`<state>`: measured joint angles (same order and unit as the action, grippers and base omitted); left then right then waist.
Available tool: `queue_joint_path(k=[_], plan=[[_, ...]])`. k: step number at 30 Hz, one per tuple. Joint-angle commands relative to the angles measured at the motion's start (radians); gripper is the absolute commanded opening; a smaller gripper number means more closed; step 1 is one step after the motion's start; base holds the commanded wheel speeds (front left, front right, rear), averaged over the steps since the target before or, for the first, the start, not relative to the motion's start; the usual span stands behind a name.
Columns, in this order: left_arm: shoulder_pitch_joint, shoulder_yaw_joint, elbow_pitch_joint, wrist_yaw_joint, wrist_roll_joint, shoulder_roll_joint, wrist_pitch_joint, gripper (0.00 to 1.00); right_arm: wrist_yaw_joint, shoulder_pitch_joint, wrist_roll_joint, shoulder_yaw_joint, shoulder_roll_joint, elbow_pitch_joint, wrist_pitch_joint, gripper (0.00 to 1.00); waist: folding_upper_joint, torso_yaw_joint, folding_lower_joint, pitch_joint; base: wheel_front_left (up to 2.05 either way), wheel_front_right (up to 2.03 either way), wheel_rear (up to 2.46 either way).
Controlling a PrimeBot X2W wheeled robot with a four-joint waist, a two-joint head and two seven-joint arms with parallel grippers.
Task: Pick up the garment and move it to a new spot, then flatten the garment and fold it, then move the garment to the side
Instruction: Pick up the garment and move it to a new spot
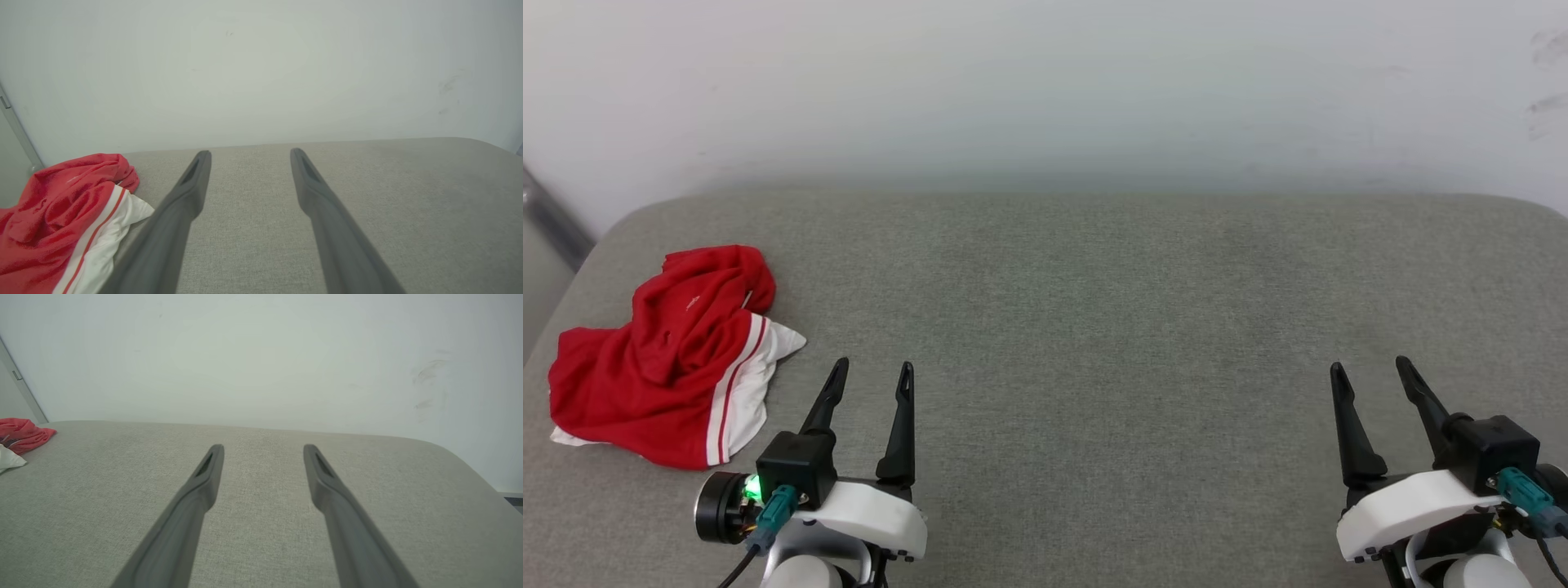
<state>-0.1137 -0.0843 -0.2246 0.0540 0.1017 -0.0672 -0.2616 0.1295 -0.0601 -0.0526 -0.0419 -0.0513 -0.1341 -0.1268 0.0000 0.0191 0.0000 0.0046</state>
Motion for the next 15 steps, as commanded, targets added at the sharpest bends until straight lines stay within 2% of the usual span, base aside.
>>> queue_joint_path(k=[1,7,15], plan=[[-0.011,0.008,0.004,-0.002,0.006,0.002,-0.005,1.0,0.002,-0.008,-0.002,0.003,0.002,0.002,-0.003,1.0,0.0,0.018,0.0,0.003,0.0,0.0,0.0],[-0.012,0.032,0.014,-0.014,0.017,0.012,-0.004,1.0,0.002,-0.017,-0.008,0.023,0.001,0.01,-0.005,1.0,0.0,0.125,0.0,0.012,0.0,0.0,0.0],[-0.011,0.066,0.017,-0.006,0.022,0.015,-0.004,1.0,0.002,-0.03,0.004,0.052,0.001,0.025,-0.002,1.0,0.0,0.247,0.0,0.017,0.0,0.0,0.0]])
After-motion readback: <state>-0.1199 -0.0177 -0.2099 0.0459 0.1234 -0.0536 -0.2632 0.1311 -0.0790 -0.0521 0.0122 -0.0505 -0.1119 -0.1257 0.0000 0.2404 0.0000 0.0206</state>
